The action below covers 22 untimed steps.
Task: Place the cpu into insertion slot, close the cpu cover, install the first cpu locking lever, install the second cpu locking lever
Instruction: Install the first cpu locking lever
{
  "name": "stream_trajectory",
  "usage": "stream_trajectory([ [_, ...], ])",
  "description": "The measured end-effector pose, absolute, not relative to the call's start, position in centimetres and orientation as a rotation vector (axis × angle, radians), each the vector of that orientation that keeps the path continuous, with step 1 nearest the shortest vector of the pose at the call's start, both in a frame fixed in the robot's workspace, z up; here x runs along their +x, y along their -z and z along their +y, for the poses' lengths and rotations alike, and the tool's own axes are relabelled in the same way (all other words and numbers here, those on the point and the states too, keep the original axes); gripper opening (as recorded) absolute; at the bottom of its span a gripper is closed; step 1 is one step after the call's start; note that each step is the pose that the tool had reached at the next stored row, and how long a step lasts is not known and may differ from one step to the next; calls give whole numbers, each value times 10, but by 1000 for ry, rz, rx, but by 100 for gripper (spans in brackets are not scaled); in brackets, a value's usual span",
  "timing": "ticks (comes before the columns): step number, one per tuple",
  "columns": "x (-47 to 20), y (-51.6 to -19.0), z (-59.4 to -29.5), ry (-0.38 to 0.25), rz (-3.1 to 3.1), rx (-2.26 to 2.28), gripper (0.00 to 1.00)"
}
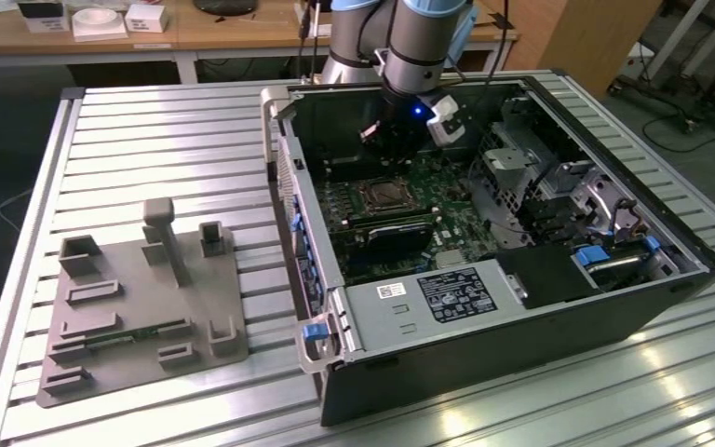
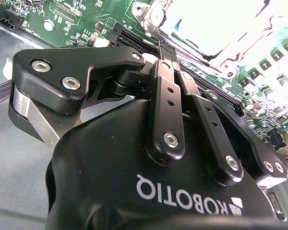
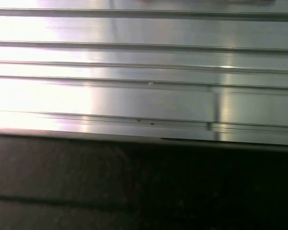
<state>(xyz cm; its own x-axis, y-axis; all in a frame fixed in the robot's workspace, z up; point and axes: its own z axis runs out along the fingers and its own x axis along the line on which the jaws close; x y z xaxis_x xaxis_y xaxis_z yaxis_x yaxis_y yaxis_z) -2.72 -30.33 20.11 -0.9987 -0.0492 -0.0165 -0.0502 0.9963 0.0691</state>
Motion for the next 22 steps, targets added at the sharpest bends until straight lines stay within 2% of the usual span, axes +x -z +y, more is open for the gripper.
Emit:
stream_trajectory([
  [22, -27, -200, -304, -79, 3134, -77, 11],
])
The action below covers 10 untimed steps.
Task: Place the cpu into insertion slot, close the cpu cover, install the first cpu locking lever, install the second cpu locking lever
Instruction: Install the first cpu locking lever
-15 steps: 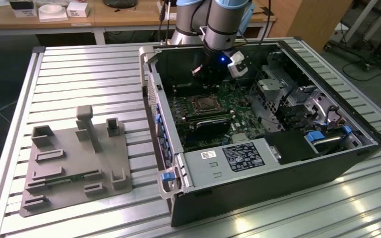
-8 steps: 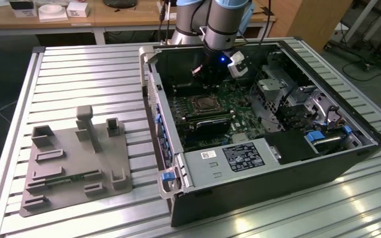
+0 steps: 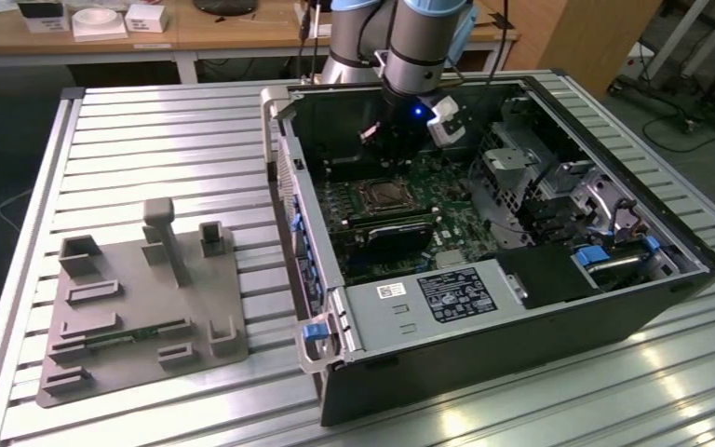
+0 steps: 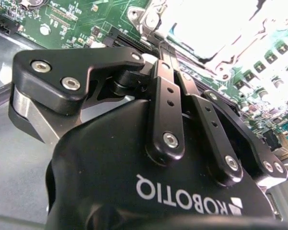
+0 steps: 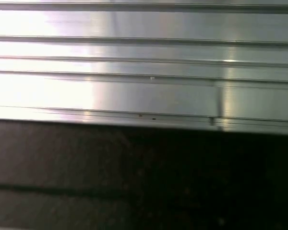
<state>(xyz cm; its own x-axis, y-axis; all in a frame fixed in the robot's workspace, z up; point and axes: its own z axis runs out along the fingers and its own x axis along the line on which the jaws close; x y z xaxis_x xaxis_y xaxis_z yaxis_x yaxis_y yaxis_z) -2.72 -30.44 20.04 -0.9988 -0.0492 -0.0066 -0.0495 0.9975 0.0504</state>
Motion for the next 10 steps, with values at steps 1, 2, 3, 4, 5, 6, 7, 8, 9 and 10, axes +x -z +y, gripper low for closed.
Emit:
stream_trajectory([
  [1, -27, -200, -304, -78, 3135, -78, 11],
  [2, -27, -200, -304, -76, 3135, -78, 11],
  [3, -27, -200, -304, -75, 3136, -78, 11],
  [4, -27, -200, -304, -75, 3136, -78, 11],
  [5, -27, -200, -304, -74, 3136, -78, 11],
  [6, -27, -199, -305, -73, 3136, -78, 11],
  [7, -27, -199, -305, -72, 3137, -78, 11],
  [8, -27, -199, -305, -70, 3137, -78, 11],
  [9, -27, -199, -305, -69, 3137, -78, 11],
  [10, -27, -198, -305, -68, 3137, -78, 11],
])
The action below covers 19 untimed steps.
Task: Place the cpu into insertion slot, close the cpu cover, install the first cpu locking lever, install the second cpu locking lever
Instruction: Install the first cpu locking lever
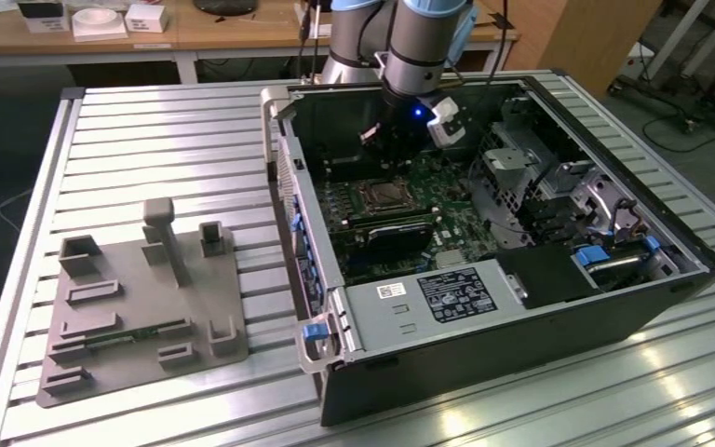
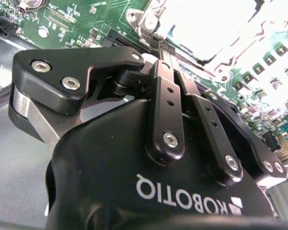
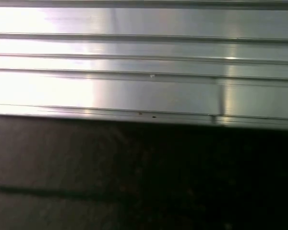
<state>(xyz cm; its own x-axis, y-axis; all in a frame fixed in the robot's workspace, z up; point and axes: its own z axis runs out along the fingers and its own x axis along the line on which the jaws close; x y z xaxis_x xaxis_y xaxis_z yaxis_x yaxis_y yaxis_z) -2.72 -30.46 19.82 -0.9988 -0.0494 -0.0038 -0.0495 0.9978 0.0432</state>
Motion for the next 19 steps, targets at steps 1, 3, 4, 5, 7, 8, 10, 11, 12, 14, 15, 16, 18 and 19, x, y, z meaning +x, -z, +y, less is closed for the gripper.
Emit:
stream_trajectory([
  [1, -27, -198, -305, -67, 3137, -78, 11],
  [3, -27, -197, -305, -66, 3138, -78, 11],
  [4, -27, -197, -305, -65, 3138, -78, 11],
  [5, -27, -197, -305, -64, 3138, -78, 11],
  [7, -27, -196, -304, -64, 3138, -77, 11],
  [8, -27, -195, -304, -63, 3139, -77, 11],
  [10, -27, -195, -305, -63, 3139, -78, 11],
  [11, -27, -195, -304, -63, 3139, -78, 11],
  [12, -27, -195, -304, -63, 3139, -77, 11],
  [14, -27, -196, -304, -62, 3139, -78, 11],
  [15, -26, -196, -304, -62, 3139, -78, 11],
  [16, -26, -196, -303, -64, 3138, -78, 11],
  [18, -26, -197, -303, -65, 3138, -78, 11],
  [19, -26, -198, -303, -65, 3137, -78, 11],
])
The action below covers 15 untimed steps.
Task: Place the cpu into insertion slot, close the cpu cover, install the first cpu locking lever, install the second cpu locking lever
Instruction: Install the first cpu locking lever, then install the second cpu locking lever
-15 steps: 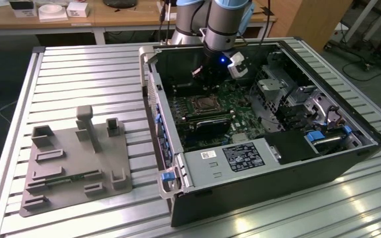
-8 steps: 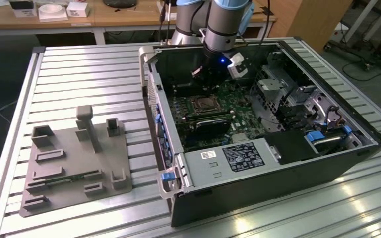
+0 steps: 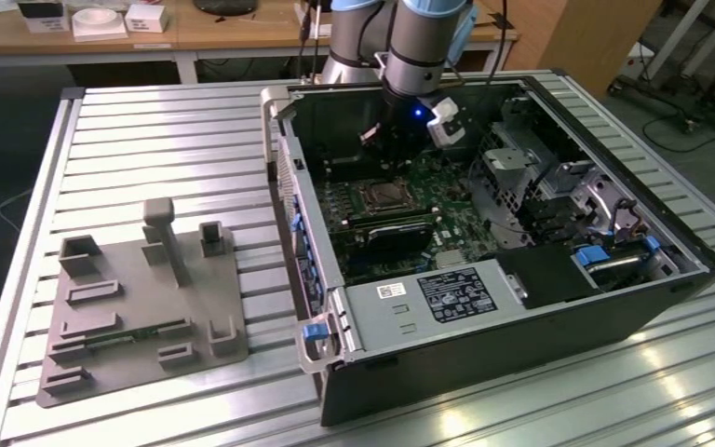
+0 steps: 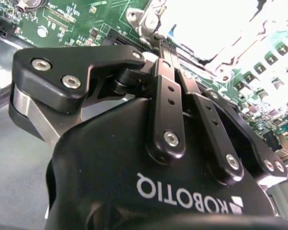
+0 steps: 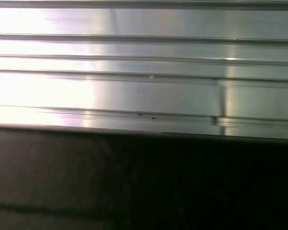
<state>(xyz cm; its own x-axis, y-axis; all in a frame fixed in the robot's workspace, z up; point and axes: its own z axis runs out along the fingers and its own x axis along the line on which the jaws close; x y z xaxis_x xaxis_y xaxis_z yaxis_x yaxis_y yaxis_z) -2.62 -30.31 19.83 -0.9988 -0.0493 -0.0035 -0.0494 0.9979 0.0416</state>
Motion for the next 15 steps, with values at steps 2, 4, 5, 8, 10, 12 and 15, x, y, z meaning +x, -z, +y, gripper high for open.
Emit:
stream_trajectory([
  [2, -26, -201, -303, -63, 3138, -78, 11],
  [4, -26, -203, -303, -63, 3138, -77, 11],
  [5, -26, -204, -303, -63, 3138, -78, 11],
  [8, -26, -206, -303, -63, 3138, -78, 11],
  [10, -26, -207, -303, -64, 3138, -77, 11],
  [12, -26, -207, -303, -64, 3138, -78, 11],
  [15, -25, -207, -303, -63, 3138, -77, 11],
])
